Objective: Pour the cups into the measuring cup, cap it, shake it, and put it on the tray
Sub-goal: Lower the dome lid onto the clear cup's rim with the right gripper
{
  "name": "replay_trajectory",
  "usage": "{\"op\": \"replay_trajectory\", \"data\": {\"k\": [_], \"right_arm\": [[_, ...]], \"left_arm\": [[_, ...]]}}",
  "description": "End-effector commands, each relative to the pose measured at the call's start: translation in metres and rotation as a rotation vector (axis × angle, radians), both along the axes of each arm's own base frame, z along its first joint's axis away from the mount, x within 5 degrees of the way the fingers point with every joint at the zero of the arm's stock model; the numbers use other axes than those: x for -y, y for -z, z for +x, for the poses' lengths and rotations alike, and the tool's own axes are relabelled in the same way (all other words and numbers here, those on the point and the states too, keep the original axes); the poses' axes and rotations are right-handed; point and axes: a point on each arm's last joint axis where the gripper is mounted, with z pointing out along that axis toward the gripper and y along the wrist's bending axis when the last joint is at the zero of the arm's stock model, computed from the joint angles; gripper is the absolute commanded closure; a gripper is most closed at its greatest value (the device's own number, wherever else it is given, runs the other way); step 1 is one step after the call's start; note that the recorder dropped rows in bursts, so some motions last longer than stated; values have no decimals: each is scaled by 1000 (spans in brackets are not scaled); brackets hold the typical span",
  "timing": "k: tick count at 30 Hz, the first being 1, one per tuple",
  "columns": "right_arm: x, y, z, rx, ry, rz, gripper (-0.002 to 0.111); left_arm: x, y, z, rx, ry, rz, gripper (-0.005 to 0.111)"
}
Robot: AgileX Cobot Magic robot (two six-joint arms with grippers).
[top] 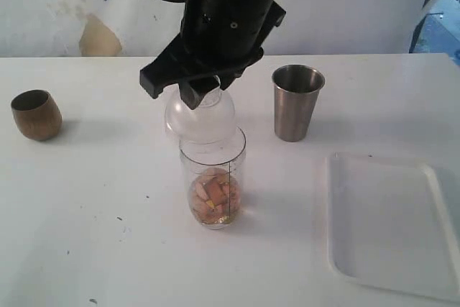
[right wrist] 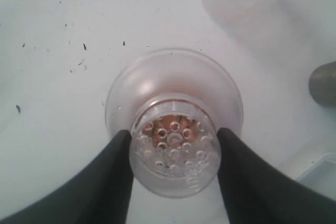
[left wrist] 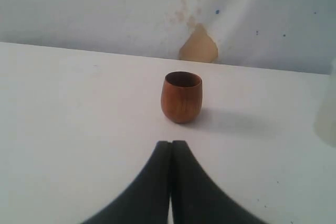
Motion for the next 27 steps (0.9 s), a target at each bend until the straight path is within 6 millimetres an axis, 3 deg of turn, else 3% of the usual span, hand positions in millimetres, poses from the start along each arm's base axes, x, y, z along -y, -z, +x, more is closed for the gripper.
{"op": "replay_trajectory", "data": {"k": [1,8,13,22,27], "right_arm": [[-1,-3,-2,-11,-12,26,108],[0,-6,-3,-6,-2,32,108],[19,-23,-15,43,13,32,108],[10,11,-7,-26,23,-39,108],[11,11,-4,-7,25,-57,108]], "left_arm": [[0,1,0,2,-3,-6,107],[0,1,0,2,-3,-4,107],[0,1,0,2,-3,-4,107],[0,1,0,1,-2,0,107],[0,1,0,1,-2,0,107]]}}
